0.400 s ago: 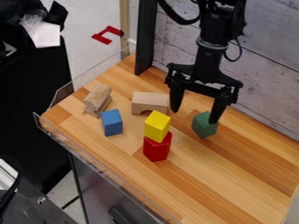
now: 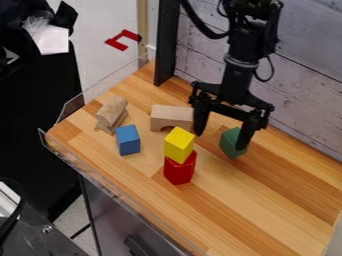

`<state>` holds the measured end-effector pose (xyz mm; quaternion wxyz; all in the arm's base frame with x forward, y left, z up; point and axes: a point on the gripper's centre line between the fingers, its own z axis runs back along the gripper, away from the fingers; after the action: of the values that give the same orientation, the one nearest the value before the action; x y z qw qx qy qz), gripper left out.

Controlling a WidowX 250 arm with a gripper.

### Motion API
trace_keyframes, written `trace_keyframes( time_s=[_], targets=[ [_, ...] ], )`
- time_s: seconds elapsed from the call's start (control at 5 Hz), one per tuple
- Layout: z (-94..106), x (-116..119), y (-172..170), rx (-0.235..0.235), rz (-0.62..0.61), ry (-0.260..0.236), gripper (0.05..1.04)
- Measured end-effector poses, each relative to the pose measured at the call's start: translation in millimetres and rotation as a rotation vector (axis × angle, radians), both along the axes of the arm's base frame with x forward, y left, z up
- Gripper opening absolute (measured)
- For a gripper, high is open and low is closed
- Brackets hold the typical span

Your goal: Put the green cube on top of the yellow cube

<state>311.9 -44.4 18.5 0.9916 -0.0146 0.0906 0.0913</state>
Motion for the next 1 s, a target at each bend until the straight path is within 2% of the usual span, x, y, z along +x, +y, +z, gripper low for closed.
trace_keyframes(
  time_s=[0.2, 0.6, 0.8, 1.0],
  targets=[
    [1.0, 12.3, -2.3, 0.008, -0.059, -0.032, 1.001],
    [-1.1, 18.2, -3.5, 0.006, -0.094, -0.078, 1.001],
    [-14.9, 5.1, -1.7, 0.008, -0.113, -0.084, 1.001],
    [-19.7, 2.7, -9.9, 0.053, -0.195, -0.129, 1.001]
  ],
)
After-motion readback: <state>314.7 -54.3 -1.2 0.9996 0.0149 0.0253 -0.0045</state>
